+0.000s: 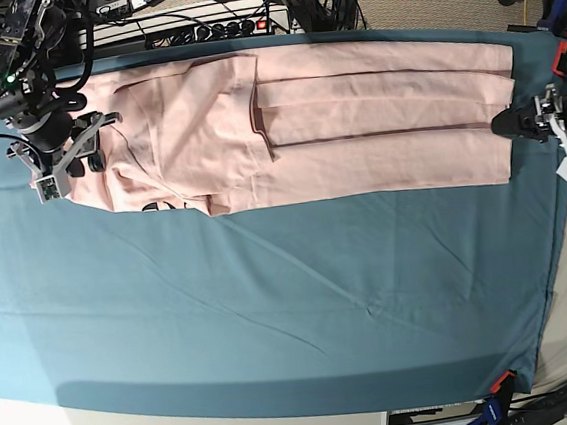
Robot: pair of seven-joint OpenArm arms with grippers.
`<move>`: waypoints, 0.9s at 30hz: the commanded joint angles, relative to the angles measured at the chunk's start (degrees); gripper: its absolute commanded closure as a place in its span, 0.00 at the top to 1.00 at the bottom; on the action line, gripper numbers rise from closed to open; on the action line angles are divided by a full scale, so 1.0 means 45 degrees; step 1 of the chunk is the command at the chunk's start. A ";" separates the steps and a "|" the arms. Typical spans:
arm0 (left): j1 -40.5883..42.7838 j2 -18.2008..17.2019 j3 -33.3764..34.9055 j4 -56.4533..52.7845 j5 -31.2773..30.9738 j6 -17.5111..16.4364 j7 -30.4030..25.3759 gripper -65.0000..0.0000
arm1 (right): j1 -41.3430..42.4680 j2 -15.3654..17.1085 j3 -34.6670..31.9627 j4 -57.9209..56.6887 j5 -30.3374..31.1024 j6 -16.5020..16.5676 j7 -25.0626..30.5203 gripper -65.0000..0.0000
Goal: Fold the T-shirt properly
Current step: 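Move the left gripper to the opposite end of the strip and grasp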
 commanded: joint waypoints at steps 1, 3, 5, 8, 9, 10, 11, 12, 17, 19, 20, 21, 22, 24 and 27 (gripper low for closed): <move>0.0015 0.0029 0.0073 0.0024 0.0673 0.0063 0.0334 0.54 | 0.0068 0.0136 0.0063 0.0029 0.0092 -0.0063 0.0316 0.33; 0.0019 0.0146 0.0073 0.0024 0.0673 0.0058 0.0334 0.54 | 0.0068 0.0136 0.0063 -0.0223 0.0097 -0.0063 0.0359 0.33; 0.0073 0.0165 0.0073 0.0024 0.0673 0.0063 0.0334 0.54 | 0.0068 0.0136 0.0063 -0.0359 0.0097 -0.0063 0.0384 0.33; 0.0243 0.0155 0.0073 0.0024 0.0673 0.0063 0.0334 0.54 | 0.0068 0.0136 0.0063 -0.0379 0.0097 -0.0058 0.0418 0.33; 0.0325 0.0155 0.0073 0.0029 0.0673 0.0063 0.0334 0.54 | 0.0073 0.0136 0.0063 -0.0379 0.0097 -0.0063 0.0432 0.33; 0.0408 0.0155 0.0073 0.0029 0.0673 0.0068 0.0334 0.54 | 0.0068 0.0136 0.0063 -0.0379 0.0097 -0.0063 0.0452 0.33; 0.0495 0.0155 0.0073 0.0029 0.0673 0.0068 0.0334 0.54 | 0.0068 0.0136 0.0063 -0.0379 0.0097 -0.0058 0.0461 0.33; 0.0593 0.0155 0.0073 0.0044 0.0673 0.0068 0.0334 0.54 | 0.0068 0.0136 0.0063 -0.0379 0.0097 -0.0058 0.0461 0.33; 0.1151 0.0155 0.0073 0.0656 0.0673 0.0063 0.0334 0.53 | 0.0068 0.0136 0.0063 -0.0379 0.0097 -0.0063 0.0476 0.33; 0.1350 0.0155 0.0073 0.1054 0.0673 0.0058 0.0334 0.53 | 0.0068 0.0136 0.0063 -0.0379 0.0097 -0.0058 0.0515 0.33; 0.1438 0.0155 0.0073 0.1243 0.0673 0.0053 0.0334 0.53 | 0.0068 0.0136 0.0063 -0.0379 0.0097 -0.0063 0.0539 0.33; 0.1506 0.0155 0.0073 0.1428 0.0673 -0.0005 0.0334 0.53 | 0.0068 0.0136 0.0063 -0.0379 0.0092 -0.0063 0.0549 0.33; 0.1569 0.0155 0.0073 0.1579 0.0673 -0.0024 0.0334 0.53 | 0.0068 0.0136 0.0063 -0.0379 0.0097 -0.0058 0.0559 0.33; 0.1642 0.0160 0.0073 0.1812 0.0673 -0.0024 0.0334 0.53 | 0.0068 0.0136 0.0063 -0.0379 0.0097 -0.0063 0.0563 0.33; 0.1632 0.0165 0.0073 0.1836 0.0673 -0.0024 0.0334 0.53 | 0.0068 0.0136 0.0063 -0.0379 0.0092 -0.0063 0.0607 0.33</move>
